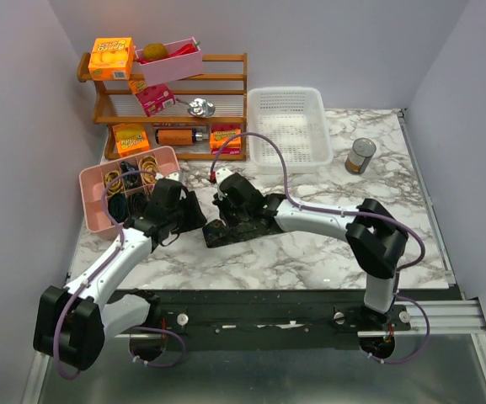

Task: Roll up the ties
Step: Roll the tie at the center of the board.

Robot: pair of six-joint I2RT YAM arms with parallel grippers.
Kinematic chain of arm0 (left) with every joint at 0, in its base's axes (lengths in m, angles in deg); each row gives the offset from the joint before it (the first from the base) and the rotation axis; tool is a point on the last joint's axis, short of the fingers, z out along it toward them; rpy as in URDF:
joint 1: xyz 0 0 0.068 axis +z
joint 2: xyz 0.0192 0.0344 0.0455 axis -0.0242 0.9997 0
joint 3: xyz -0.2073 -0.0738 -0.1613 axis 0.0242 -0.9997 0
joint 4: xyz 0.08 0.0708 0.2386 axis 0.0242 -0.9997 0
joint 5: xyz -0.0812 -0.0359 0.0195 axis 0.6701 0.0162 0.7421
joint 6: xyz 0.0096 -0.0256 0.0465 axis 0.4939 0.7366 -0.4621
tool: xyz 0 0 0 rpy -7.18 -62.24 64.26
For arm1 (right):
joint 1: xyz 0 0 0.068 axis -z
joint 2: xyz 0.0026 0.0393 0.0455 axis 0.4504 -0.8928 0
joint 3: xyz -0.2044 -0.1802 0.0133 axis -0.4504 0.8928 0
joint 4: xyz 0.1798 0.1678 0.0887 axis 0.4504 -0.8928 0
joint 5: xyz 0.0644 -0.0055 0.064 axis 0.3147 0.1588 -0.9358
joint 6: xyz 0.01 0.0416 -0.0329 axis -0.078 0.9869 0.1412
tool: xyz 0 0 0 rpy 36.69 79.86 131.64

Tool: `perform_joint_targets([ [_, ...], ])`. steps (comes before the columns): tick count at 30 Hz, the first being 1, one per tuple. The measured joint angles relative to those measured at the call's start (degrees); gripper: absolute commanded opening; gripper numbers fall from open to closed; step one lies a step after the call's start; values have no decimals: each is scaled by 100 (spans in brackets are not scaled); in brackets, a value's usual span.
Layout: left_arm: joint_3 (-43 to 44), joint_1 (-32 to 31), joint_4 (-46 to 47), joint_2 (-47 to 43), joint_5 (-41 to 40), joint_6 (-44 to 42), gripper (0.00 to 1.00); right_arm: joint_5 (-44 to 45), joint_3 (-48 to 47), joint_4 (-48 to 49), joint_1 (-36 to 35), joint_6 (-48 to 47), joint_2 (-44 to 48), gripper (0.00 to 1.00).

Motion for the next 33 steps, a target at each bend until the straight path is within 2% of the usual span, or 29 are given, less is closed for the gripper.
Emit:
perform_joint_targets([
  [10,-636,0,116,-461,269,275,62,-286,-894,-291,162,46,-933,1],
  [33,-911,0,350,-87,269,426,63,-407,-953,-855,162,22,-977,1],
])
